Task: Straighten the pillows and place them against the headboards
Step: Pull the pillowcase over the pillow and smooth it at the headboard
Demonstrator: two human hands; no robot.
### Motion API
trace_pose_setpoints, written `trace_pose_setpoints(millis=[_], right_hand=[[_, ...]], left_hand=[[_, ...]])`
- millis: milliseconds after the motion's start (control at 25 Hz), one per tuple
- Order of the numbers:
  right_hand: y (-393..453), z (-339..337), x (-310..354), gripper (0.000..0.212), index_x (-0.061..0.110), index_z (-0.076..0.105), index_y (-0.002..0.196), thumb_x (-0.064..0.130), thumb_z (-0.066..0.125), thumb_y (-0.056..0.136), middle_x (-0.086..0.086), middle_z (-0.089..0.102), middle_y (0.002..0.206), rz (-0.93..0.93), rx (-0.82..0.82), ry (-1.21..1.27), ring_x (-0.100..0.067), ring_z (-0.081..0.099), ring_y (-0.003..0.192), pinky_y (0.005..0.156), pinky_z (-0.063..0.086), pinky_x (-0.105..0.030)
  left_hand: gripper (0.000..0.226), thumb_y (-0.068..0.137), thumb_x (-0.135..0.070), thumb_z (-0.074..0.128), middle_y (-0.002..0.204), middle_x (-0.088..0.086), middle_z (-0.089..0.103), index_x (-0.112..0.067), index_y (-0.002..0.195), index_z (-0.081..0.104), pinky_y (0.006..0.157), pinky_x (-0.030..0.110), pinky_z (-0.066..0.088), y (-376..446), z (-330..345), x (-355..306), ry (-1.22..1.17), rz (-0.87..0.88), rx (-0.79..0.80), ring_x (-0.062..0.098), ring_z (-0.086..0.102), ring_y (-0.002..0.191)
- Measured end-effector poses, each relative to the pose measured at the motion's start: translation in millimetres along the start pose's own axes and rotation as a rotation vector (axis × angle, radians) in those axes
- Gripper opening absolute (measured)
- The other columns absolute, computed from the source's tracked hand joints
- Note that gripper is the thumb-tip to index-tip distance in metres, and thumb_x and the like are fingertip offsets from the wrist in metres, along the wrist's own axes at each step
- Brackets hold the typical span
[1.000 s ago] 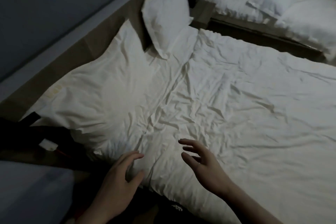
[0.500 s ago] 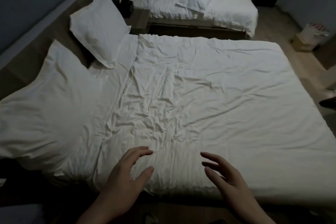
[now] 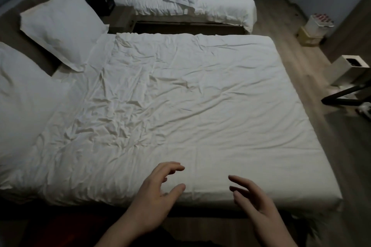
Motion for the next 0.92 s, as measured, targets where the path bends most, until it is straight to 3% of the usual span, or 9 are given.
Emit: trace_pose_setpoints(millis=[120,320,440,600,680,760,840,920], right_hand=[[9.4,-58.4,17.8,0.035,0.047,0.073,0.116,0.018,0.066,0.098,0.015,0.074,0.122,-0.033,0.051,-0.015,0.001,0.065,0.121,0.088,0.054,-0.012],[37.5,-127.0,33.2,0.033,0.044,0.070,0.121,0.019,0.065,0.099,0.019,0.070,0.129,-0.079,0.077,-0.003,0.002,0.063,0.124,0.091,0.053,-0.018],[54.3,-172.6,20.3,0.036,0.044,0.072,0.119,0.015,0.066,0.098,0.016,0.072,0.126,-0.059,0.039,0.031,0.000,0.064,0.122,0.089,0.053,-0.014],[67.7,-264.4,-14.5,0.042,0.047,0.074,0.114,0.010,0.066,0.097,0.010,0.076,0.119,0.022,-0.089,0.045,-0.003,0.067,0.120,0.093,0.057,-0.024],[73.0,-317.1,-24.7,0.042,0.047,0.075,0.111,0.009,0.068,0.096,0.005,0.079,0.114,0.046,-0.170,0.056,-0.006,0.069,0.118,0.092,0.057,-0.022],[76.8,-363.9,-27.5,0.030,0.046,0.076,0.111,0.024,0.074,0.090,0.004,0.080,0.111,0.072,-0.239,0.096,-0.007,0.070,0.116,0.095,0.058,-0.030],[85.4,-411.9,-32.1,0.032,0.042,0.076,0.114,0.043,0.076,0.082,0.005,0.079,0.112,0.082,-0.279,0.111,-0.006,0.070,0.116,0.102,0.056,-0.046],[99.6,-460.7,-49.2,0.028,0.035,0.078,0.115,0.022,0.073,0.090,0.008,0.078,0.116,0.074,-0.274,0.093,-0.006,0.070,0.116,0.105,0.053,-0.052]], left_hand=[[0.033,0.092,-0.024,0.075,0.136,-0.023,0.059,-0.040,0.120,0.067,0.107,0.028,0.048,-3.0,47.8,-26.6,-0.004,-0.038,-0.016,0.000,0.056,0.129],[0.047,0.091,-0.016,0.075,0.135,-0.019,0.060,-0.048,0.123,0.061,0.100,0.018,0.049,22.2,91.5,-52.7,0.029,-0.083,-0.049,0.000,0.060,0.124],[0.047,0.094,-0.013,0.072,0.131,-0.022,0.061,-0.051,0.120,0.060,0.100,0.020,0.050,65.5,137.8,-69.2,0.003,-0.091,-0.014,-0.001,0.060,0.123],[0.036,0.096,-0.015,0.069,0.129,-0.019,0.064,-0.044,0.118,0.064,0.102,0.030,0.051,149.5,229.4,-109.1,-0.041,-0.037,0.060,0.001,0.062,0.121],[0.031,0.097,-0.018,0.068,0.130,-0.018,0.063,-0.039,0.119,0.064,0.102,0.030,0.050,185.3,269.8,-144.4,-0.059,0.001,0.076,0.003,0.061,0.122],[0.031,0.097,-0.016,0.067,0.130,-0.018,0.063,-0.037,0.120,0.064,0.101,0.026,0.047,211.8,301.9,-178.3,-0.072,0.030,0.097,0.003,0.061,0.124],[0.031,0.097,-0.018,0.066,0.131,-0.020,0.062,-0.038,0.120,0.063,0.102,0.024,0.046,234.7,327.2,-197.0,-0.029,0.034,0.102,0.000,0.059,0.124],[0.027,0.099,-0.024,0.064,0.130,-0.025,0.061,-0.041,0.120,0.063,0.103,0.024,0.045,254.3,350.5,-199.2,0.008,-0.031,0.075,-0.006,0.056,0.123]])
Point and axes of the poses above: each hand's wrist, its own y-axis towards the middle knuckle, its own z-axis out of the palm, x = y × z, the point moved 10 cm from there along y, towards the middle knuckle
